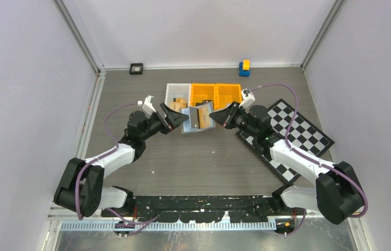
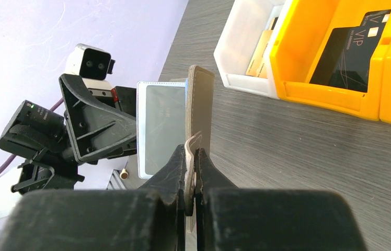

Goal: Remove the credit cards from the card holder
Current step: Remove the credit card from the card holder.

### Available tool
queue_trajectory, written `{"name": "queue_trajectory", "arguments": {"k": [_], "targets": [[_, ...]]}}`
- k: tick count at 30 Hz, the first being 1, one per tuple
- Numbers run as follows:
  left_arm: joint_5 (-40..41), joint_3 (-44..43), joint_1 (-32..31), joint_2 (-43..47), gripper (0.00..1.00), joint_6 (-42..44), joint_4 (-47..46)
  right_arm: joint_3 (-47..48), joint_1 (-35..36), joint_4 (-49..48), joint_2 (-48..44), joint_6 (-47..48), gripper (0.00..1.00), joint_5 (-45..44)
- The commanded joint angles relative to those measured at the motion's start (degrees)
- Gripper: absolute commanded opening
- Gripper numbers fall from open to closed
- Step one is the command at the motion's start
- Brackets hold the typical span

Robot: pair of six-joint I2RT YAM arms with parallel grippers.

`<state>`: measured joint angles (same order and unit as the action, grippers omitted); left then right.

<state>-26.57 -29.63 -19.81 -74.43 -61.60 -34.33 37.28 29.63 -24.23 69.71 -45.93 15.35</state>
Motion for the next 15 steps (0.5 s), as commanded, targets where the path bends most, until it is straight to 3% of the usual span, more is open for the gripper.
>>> {"name": "queue_trajectory", "arguments": {"k": [1, 8, 12, 15], "targets": [[0.3, 0.8, 1.2, 2.2, 1.0, -2.1, -7.1, -0.3, -0.5, -6.1, 0.3, -1.8, 0.01, 1.9], [2.8, 4.0, 2.4, 5.7, 1.0, -2.9, -9.8, -0.8, -1.4, -7.5, 0.8, -3.3, 0.0, 2.6], [-1.1, 1.3, 2.3, 3.3, 0.99, -2.0, -9.2, -0.9, -1.7, -8.8, 1.3, -4.1, 0.0, 3.8], [-2.0, 0.4, 2.2, -0.1, 0.88, -2.6, -9.1, -1.2, -1.9, -9.8, 1.6, -4.5, 0.01, 4.3]]}}
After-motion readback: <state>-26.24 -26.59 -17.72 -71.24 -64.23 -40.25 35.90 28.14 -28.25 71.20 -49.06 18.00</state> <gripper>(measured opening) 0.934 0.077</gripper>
